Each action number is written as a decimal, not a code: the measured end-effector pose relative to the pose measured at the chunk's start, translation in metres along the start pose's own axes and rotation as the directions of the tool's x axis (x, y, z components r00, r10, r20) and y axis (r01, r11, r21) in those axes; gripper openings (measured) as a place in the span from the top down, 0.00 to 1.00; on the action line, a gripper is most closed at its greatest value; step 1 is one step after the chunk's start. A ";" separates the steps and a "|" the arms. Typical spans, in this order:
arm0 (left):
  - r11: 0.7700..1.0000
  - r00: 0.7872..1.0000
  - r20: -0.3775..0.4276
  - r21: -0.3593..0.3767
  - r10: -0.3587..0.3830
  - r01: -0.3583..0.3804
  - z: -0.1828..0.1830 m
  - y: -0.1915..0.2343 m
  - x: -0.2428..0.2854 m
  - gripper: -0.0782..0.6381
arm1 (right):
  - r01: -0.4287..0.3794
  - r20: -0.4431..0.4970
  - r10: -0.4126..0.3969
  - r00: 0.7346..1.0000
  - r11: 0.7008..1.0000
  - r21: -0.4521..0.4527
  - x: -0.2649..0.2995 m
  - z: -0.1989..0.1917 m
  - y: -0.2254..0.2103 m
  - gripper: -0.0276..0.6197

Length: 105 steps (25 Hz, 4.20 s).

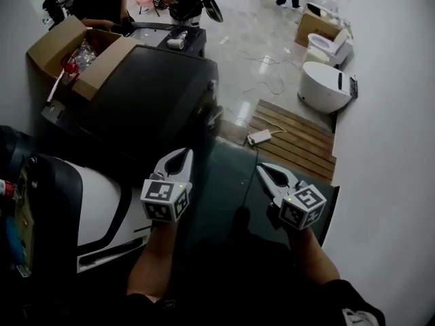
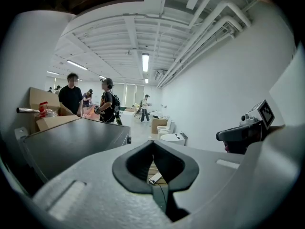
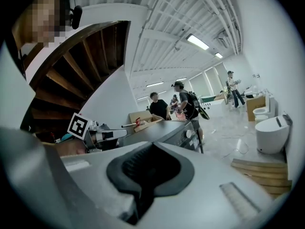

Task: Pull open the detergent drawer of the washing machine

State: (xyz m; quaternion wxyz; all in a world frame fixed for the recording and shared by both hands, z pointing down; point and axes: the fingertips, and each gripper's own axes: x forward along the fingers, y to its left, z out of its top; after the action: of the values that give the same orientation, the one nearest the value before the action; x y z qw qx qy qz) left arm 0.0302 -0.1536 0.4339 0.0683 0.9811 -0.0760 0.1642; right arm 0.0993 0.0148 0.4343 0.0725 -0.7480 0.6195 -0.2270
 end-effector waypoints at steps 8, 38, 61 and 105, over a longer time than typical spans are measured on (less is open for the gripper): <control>0.997 0.997 -0.015 -0.004 0.081 -0.081 0.017 -0.007 0.060 0.88 | -0.078 -0.035 0.077 0.996 0.997 -0.017 0.019 0.022 -0.072 0.95; 0.887 0.911 -0.061 -0.212 0.407 -0.411 -0.031 0.199 -0.022 0.88 | -0.482 -0.313 0.425 0.849 0.866 -0.131 0.256 0.034 0.056 0.95; 0.701 0.714 -0.296 -0.169 0.635 -0.693 -0.065 0.127 0.035 0.72 | -0.800 -0.522 0.691 0.501 0.599 0.024 0.277 0.029 -0.027 0.95; 0.879 0.541 -0.694 0.364 0.476 -0.307 -0.175 0.151 0.082 0.72 | -0.747 -0.558 0.664 0.497 0.655 0.114 0.285 0.000 -0.046 0.95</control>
State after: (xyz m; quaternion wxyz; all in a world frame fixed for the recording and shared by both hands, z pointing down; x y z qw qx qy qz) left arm 0.0267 -0.2839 0.6420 -0.0429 0.7757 -0.2412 0.5816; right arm 0.1771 -0.2485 0.5238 -0.0774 -0.3309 0.8775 -0.3383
